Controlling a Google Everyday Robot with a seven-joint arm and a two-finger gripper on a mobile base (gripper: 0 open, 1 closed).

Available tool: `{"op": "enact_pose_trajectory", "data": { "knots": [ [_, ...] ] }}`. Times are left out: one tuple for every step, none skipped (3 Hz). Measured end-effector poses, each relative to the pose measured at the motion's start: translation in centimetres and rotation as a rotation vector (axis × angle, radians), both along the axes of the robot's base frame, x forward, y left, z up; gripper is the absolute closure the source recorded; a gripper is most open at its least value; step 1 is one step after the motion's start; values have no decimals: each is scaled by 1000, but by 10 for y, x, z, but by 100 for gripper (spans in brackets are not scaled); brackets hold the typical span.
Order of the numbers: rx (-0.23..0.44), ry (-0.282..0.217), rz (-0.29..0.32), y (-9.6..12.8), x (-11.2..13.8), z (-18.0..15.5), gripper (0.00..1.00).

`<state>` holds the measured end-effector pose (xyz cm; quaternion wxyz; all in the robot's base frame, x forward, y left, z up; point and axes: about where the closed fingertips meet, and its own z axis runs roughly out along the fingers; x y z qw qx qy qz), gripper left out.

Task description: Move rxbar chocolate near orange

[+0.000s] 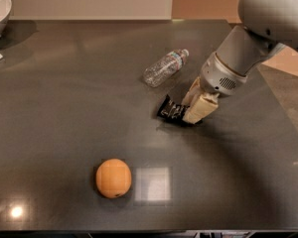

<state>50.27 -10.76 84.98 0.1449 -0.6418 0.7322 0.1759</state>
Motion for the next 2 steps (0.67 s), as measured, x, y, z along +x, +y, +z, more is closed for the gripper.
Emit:
{"op": "enact_pose_trajectory", "data": {
  "knots": [
    [-7,14,76,5,-24,2,100],
    [-8,28,136,7,-43,2,100]
  ]
}}
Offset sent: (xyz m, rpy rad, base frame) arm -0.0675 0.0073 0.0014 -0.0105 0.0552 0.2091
